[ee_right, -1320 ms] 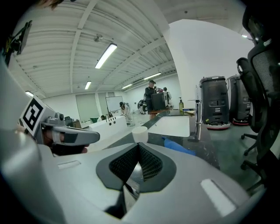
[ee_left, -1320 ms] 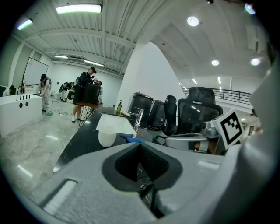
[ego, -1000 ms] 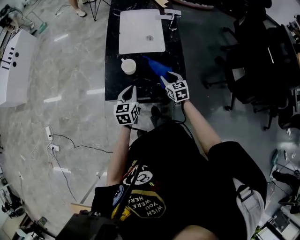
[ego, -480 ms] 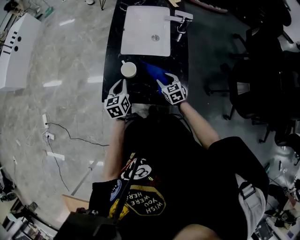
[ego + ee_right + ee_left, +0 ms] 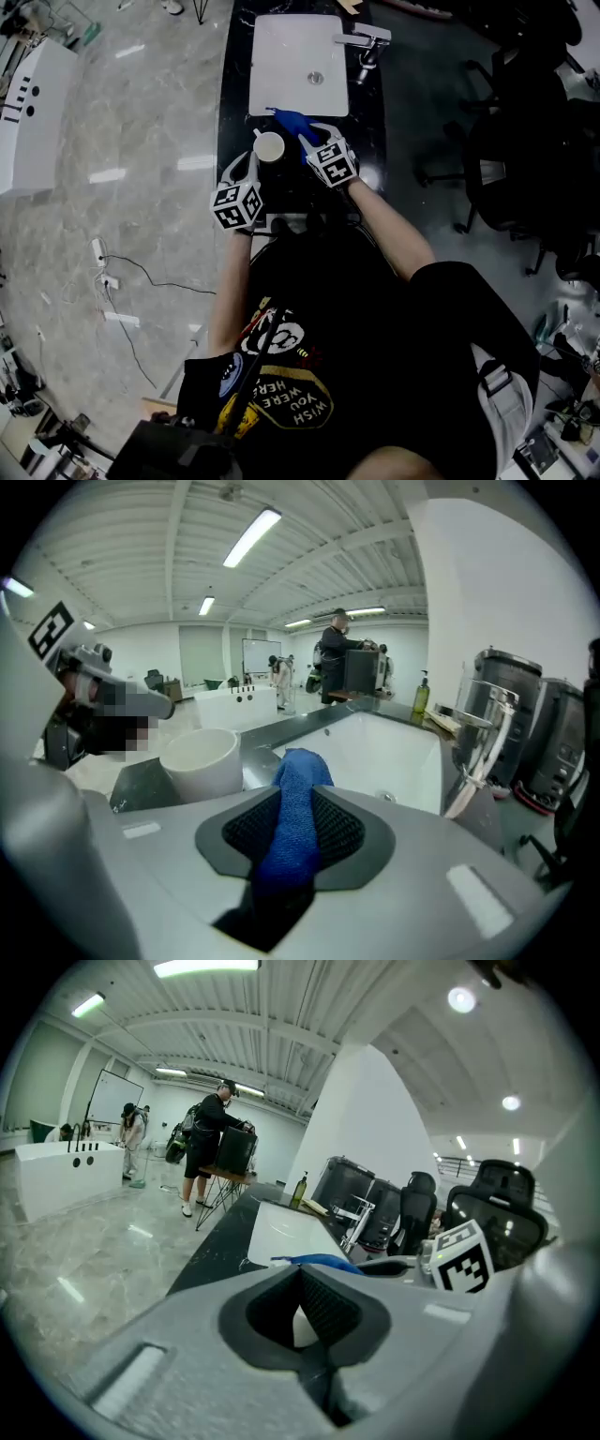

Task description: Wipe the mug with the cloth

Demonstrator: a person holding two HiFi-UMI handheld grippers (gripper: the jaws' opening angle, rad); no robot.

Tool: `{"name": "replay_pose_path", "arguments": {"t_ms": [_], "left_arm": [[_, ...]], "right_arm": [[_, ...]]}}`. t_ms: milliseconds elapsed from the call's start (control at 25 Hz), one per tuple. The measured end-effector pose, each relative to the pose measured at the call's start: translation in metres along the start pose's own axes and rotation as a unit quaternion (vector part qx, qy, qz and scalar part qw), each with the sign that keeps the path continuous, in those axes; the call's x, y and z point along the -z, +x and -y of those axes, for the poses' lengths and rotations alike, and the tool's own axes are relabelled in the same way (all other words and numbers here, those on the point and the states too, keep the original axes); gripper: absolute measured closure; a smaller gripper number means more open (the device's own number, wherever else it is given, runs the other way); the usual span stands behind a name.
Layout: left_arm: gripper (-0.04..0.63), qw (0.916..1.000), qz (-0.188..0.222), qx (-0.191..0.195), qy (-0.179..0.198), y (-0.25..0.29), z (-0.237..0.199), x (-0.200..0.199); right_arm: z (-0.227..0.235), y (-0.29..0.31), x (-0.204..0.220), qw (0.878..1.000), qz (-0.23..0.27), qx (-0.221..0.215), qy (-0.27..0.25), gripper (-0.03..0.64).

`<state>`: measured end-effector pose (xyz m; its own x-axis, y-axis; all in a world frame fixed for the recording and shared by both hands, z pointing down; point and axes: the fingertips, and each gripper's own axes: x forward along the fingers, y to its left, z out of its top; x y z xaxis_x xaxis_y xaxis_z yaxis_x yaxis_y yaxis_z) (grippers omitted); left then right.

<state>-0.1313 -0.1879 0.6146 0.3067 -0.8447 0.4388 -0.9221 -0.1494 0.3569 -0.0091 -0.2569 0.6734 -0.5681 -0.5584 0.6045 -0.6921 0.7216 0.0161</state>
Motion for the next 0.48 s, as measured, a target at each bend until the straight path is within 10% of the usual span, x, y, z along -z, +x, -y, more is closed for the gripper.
{"name": "replay_pose_path", "arguments": {"t_ms": [480], "left_arm": [[0.592,0.9947,0.044,0.066,-0.064,0.029,0.025,-0.004]], "right_arm": [[-0.084,-0.04,0.008,0.985,0.017,-0.114,-0.128,0.517]]}}
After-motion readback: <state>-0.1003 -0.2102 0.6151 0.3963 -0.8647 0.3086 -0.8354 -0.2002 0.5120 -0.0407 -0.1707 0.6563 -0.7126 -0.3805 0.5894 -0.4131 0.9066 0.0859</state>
